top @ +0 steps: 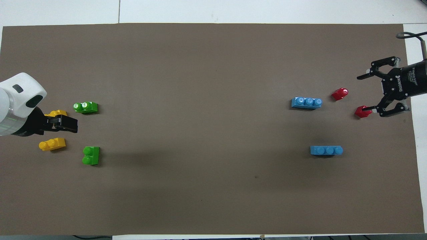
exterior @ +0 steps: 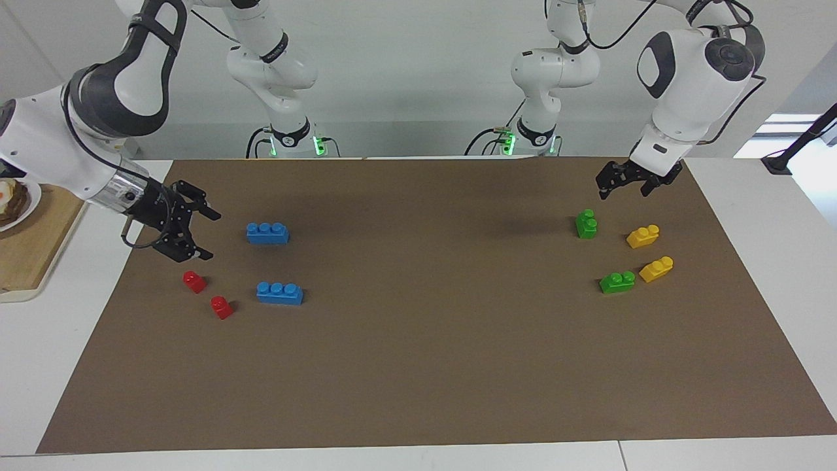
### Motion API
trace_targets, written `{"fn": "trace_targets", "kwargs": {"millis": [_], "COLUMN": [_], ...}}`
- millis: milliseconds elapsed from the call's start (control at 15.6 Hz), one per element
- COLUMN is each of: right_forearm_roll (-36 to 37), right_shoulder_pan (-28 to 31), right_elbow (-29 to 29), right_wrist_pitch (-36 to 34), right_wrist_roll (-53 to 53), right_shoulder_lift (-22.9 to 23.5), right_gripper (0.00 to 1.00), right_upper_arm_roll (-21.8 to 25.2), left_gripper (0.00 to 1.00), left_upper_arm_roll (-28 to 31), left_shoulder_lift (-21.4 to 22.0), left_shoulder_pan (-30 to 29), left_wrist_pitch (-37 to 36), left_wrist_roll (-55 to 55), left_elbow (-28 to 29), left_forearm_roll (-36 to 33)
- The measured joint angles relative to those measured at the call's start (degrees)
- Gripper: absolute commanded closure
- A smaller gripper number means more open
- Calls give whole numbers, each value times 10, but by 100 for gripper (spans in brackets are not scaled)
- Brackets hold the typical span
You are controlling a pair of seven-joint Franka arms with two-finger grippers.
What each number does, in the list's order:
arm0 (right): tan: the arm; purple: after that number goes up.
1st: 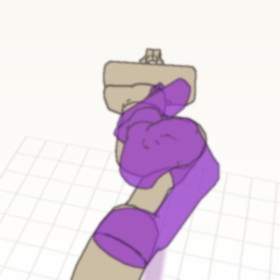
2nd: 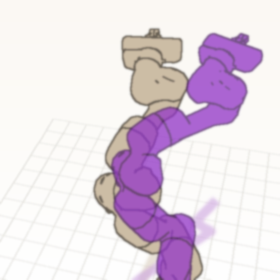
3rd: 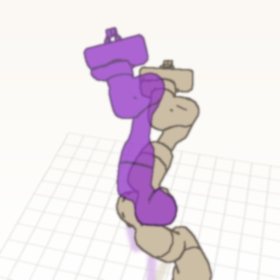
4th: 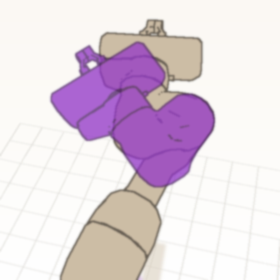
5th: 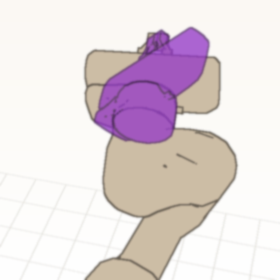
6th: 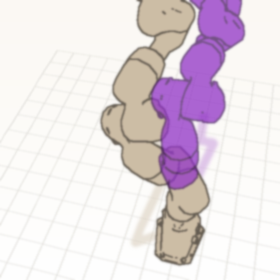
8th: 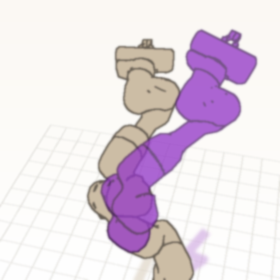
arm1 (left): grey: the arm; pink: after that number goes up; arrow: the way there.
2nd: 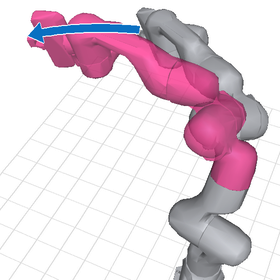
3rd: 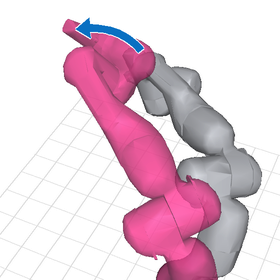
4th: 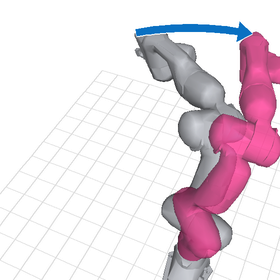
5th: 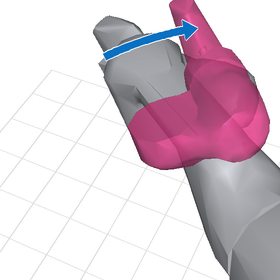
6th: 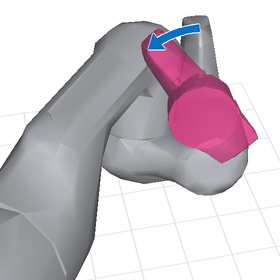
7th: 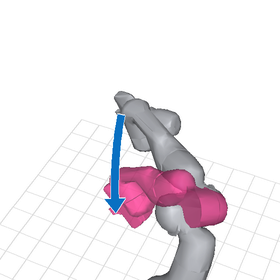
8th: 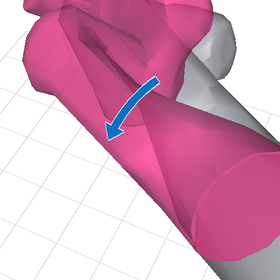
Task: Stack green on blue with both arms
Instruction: 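Reach the left gripper to the green brick while the right gripper reaches the blue brick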
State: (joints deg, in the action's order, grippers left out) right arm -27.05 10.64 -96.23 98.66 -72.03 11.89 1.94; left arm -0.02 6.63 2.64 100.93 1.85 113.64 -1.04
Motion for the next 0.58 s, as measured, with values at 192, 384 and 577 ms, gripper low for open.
{"fn": "trace_targets", "kwargs": {"millis": [192, 384, 577], "right_forearm_roll": [-10, -22, -35], "right_shoulder_pan": [-3, -12, -30], "right_elbow": [-3, -15, -39], "right_wrist_pitch": [39, 93, 141], "right_wrist_roll": [-14, -15, -16], "right_shoulder_lift": [25, 47, 54], "right_gripper": [3, 3, 3], "right_upper_arm_roll": [-2, -4, -5], "left_gripper": [0, 0, 0], "left_upper_arm_roll": [0, -1, 0], "left_shoulder_lift": [4, 5, 8], "left_shoulder_pan": [0, 0, 0], "left_wrist_pitch": [35, 53, 110], "left_wrist_roll": [0, -3, -3], "left_elbow": [47, 90, 149], "left_forearm_roll": [0, 0, 0]}}
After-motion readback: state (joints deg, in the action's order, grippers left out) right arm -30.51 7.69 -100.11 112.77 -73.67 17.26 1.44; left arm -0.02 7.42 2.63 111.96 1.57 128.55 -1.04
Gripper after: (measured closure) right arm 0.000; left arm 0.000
